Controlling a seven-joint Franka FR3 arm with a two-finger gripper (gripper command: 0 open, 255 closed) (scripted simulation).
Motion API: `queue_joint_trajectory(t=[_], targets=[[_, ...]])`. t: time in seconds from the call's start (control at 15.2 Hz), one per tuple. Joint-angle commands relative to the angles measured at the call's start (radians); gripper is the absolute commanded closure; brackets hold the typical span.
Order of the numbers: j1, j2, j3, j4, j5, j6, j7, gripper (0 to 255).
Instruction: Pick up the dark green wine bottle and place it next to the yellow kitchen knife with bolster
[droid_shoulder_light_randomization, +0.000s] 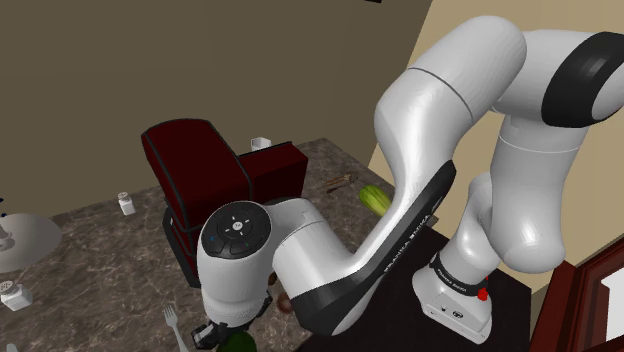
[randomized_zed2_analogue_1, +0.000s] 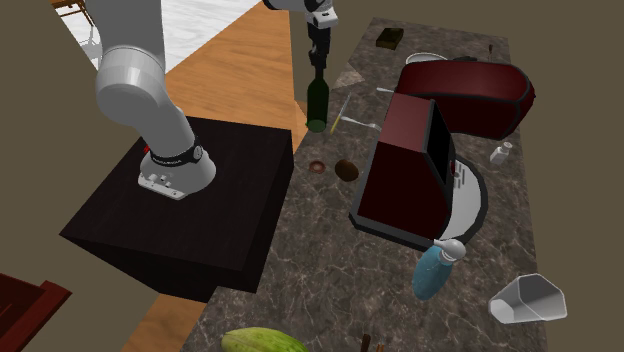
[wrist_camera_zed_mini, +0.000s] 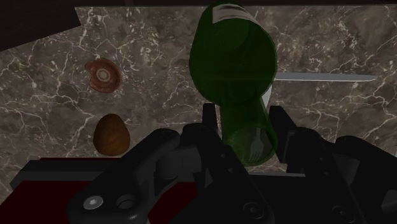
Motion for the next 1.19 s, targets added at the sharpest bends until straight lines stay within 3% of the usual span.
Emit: queue_joint_trajectory(t=[0.0, 0.07, 0.4, 0.66, 1.12], targets=[[0.0, 0.0, 0.0, 0.0, 0.0, 0.0, 0.0, 255], [0.0, 0.0, 0.0, 0.0, 0.0, 0.0, 0.0, 0], [0.0, 0.0, 0.0, 0.0, 0.0, 0.0, 0.0, 0], [-0.031, -0.099, 0.047, 0.014, 0.09, -0.094, -0.06, 0], [-0.03, -0.099, 0.046, 0.014, 0.09, -0.094, -0.06, 0]])
